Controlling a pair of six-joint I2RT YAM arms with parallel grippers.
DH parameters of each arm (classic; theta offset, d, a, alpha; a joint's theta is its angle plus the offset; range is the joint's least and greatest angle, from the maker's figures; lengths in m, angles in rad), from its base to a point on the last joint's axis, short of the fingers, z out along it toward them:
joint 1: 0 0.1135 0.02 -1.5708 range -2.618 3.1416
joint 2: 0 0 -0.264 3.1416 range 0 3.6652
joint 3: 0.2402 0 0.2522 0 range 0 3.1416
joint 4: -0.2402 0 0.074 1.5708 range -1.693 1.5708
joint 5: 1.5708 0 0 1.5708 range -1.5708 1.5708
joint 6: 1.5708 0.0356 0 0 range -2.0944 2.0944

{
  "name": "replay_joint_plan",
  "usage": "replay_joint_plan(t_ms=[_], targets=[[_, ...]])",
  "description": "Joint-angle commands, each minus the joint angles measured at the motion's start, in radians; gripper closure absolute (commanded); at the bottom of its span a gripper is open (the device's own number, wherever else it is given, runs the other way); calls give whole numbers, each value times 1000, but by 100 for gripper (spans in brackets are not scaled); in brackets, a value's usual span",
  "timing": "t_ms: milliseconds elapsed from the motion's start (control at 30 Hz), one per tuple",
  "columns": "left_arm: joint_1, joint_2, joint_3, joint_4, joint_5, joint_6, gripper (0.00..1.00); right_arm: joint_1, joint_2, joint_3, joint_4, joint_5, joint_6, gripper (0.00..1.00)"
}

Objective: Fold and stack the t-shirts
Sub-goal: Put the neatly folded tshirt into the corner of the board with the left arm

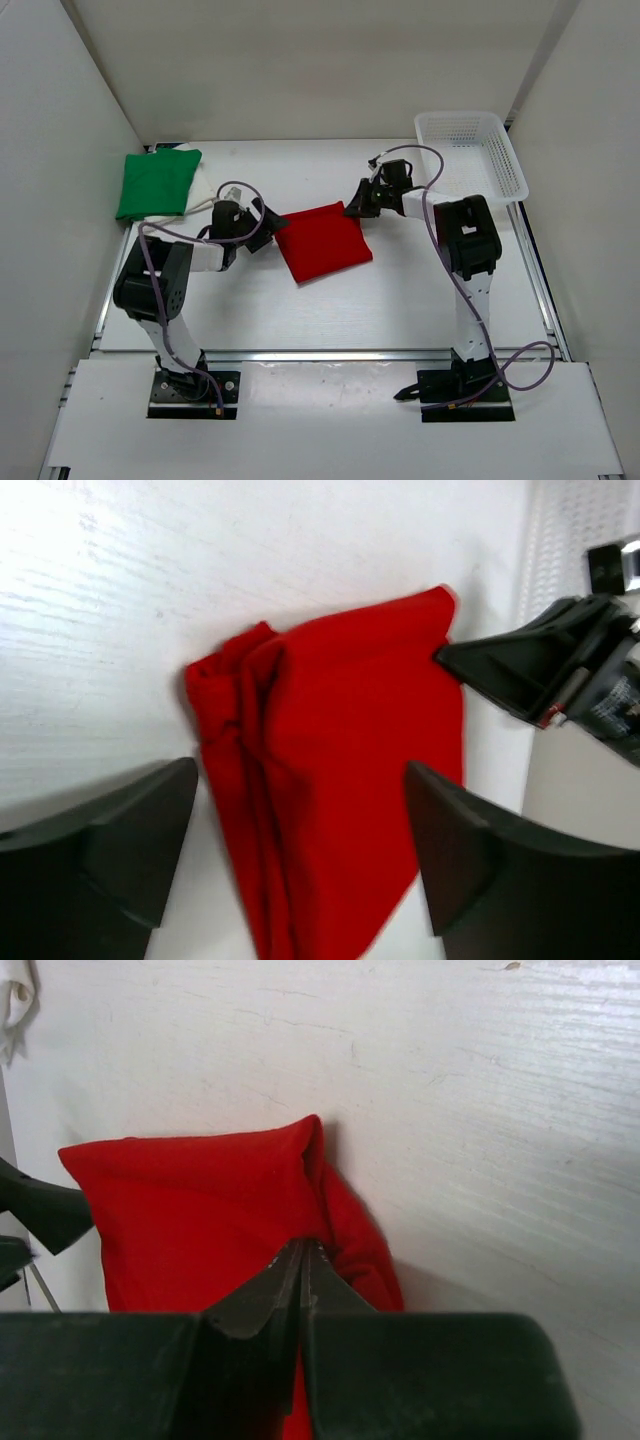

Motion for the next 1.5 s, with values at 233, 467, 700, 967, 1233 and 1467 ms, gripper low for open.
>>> replay_joint_plan(t_ms=[233, 467, 700, 967, 1233, 1467], targets=[[10, -287, -67, -174, -79, 143, 1, 37, -297, -77, 0, 5, -24, 48], [-64, -229, -112, -286, -127, 200, 22, 43, -605, -542, 295, 22, 108, 36], [-98, -162, -137, -174, -75, 163, 1, 60, -830, -817, 341, 48, 85, 33], [-223, 79, 30, -171, -100, 133, 53, 24, -985, -965, 364, 23, 89, 33], [-205, 104, 357, -275, -70, 105, 100, 17, -1055, -1017, 362, 26, 95, 33], [-7, 93, 765, -542, -3, 195, 100, -5, -1071, -1058, 361, 8, 96, 33]])
